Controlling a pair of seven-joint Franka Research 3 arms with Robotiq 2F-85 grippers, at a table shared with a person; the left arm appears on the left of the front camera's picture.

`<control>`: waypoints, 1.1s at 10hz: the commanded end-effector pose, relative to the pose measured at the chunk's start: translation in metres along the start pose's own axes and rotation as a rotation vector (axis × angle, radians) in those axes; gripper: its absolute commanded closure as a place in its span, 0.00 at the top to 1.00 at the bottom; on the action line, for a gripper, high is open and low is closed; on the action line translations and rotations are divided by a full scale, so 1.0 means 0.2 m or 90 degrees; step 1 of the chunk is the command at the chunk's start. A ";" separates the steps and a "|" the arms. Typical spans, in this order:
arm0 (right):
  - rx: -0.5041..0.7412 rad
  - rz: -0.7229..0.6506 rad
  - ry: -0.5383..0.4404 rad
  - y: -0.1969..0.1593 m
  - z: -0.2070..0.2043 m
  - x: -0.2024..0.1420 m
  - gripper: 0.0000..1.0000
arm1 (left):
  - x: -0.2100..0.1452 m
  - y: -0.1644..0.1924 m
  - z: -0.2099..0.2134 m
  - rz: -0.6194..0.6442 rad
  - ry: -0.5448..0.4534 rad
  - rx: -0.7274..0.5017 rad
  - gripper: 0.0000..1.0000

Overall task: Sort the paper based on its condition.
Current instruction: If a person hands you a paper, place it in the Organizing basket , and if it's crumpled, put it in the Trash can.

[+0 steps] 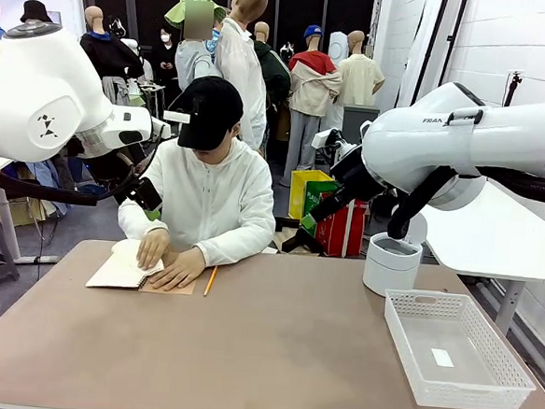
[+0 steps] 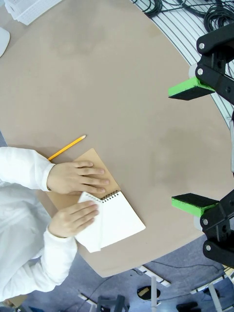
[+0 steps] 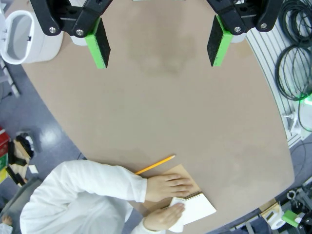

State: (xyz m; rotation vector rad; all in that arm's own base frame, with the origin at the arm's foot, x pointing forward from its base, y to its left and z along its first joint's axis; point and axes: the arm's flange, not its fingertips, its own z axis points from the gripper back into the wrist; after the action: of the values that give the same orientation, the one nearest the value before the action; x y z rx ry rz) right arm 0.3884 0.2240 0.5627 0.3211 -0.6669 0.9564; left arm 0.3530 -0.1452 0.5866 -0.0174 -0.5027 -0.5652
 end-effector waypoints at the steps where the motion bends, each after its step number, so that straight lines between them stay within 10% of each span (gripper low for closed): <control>1: -0.003 -0.003 0.001 0.00 0.00 0.00 1.00 | 0.00 0.00 0.00 0.001 -0.004 -0.001 1.00; 11: -0.003 -0.003 0.001 0.00 0.00 0.00 1.00 | 0.00 0.00 0.00 0.001 -0.004 -0.001 1.00</control>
State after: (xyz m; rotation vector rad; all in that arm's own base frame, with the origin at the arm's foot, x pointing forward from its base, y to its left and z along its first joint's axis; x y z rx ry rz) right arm 0.3884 0.2240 0.5627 0.3211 -0.6669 0.9564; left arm 0.3530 -0.1452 0.5866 -0.0174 -0.5027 -0.5652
